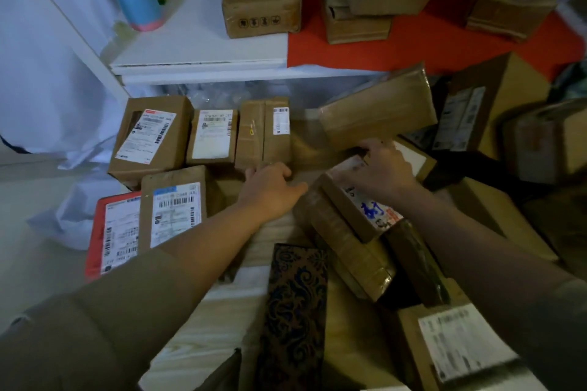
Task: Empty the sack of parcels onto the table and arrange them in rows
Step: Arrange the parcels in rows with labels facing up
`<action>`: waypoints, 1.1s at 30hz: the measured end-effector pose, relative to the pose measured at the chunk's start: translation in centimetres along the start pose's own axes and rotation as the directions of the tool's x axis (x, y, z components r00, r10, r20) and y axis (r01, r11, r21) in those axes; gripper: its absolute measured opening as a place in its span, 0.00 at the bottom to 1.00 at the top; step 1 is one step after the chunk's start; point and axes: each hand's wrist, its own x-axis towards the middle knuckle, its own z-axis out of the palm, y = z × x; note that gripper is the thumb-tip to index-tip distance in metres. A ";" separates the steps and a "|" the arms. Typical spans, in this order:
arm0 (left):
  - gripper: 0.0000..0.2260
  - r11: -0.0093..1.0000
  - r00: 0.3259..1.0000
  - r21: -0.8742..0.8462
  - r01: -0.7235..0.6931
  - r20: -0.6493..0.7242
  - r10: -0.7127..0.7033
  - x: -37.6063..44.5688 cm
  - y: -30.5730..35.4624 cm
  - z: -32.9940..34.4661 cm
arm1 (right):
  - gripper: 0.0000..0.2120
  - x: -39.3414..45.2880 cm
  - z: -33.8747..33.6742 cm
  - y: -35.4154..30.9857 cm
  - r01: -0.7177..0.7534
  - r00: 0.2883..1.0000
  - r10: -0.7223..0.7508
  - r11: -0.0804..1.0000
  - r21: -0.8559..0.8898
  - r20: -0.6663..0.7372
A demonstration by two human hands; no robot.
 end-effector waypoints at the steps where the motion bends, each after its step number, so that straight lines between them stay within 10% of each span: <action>1: 0.24 1.000 1.000 0.009 0.006 0.003 -0.006 -0.6 0.2 0.3 | 0.48 -0.6 0.2 0.4 0.001 1.000 0.001 0.998 -0.059 0.022; 14: 0.55 0.972 0.975 0.126 0.197 0.076 -0.208 -9.6 -0.1 3.9 | 0.54 -3.2 2.8 1.9 0.123 0.988 -0.114 0.988 -0.094 0.103; 24: 0.58 0.937 0.955 0.226 0.265 0.069 -0.287 -12.2 -1.3 7.2 | 0.51 -4.9 2.2 1.8 0.168 0.986 -0.167 0.984 -0.050 0.028; 33: 0.42 0.775 0.923 -0.505 0.379 0.268 -0.276 -13.7 -7.2 1.5 | 0.47 -7.7 2.6 -1.1 0.182 0.983 -0.180 0.977 0.115 -0.022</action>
